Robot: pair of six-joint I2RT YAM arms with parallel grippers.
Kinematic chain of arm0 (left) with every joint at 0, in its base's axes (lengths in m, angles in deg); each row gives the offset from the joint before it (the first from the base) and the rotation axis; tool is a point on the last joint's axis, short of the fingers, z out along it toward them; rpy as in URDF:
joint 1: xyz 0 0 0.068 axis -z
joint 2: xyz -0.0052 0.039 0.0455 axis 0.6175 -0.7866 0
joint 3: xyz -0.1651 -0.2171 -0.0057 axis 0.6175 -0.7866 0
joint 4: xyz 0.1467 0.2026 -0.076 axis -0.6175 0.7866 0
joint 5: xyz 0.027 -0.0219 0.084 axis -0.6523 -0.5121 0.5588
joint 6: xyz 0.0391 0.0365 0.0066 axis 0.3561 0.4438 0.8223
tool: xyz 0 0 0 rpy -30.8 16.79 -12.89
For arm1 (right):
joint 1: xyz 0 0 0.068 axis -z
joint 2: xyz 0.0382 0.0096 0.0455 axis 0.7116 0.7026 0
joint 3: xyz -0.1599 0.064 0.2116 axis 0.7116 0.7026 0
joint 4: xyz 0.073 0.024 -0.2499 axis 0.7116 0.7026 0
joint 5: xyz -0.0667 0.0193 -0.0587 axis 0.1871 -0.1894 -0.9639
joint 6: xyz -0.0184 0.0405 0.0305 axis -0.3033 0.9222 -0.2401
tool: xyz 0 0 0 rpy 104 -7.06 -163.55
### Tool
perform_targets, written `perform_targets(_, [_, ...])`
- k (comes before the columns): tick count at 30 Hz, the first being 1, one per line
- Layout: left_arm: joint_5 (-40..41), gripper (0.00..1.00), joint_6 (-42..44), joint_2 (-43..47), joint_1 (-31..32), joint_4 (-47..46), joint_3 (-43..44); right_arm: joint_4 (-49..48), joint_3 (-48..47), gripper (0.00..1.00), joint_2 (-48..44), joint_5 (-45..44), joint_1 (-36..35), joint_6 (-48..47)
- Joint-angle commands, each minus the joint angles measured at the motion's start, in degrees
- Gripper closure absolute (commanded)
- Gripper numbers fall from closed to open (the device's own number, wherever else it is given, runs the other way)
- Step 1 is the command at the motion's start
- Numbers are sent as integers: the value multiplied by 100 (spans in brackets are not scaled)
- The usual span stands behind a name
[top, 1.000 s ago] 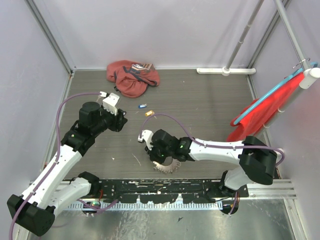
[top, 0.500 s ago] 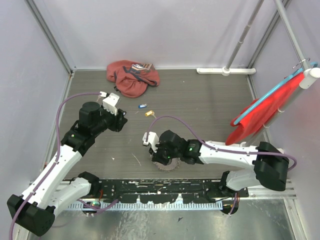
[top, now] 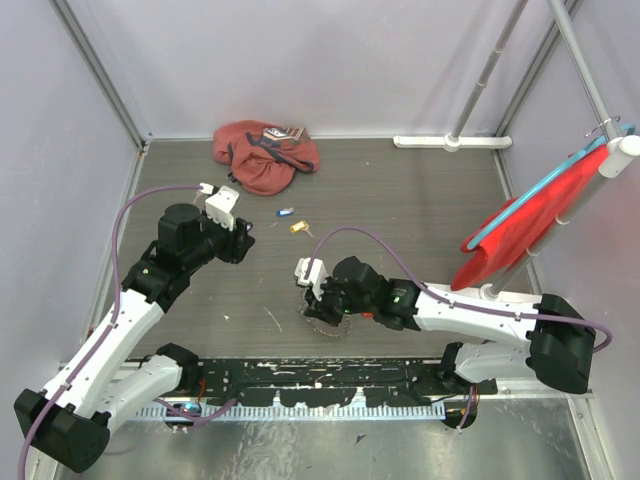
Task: Put the keys on the keyring
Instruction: Pick up the keyring from the center of the board.
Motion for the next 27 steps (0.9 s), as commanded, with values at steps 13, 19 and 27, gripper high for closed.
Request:
perform_targets(13, [-146,46,46,84,-32,-119,-43,-803,494,99,-1117,562,71,-1099])
perform_targets(19, [-145,46,59,91,-32,-119,-46,-578,628,99,-1504,714,89,-1920])
perform_targets(27, [-162,46,60,87,-32,-128,-45,-454,890,99,-1966,1095,89,-3014])
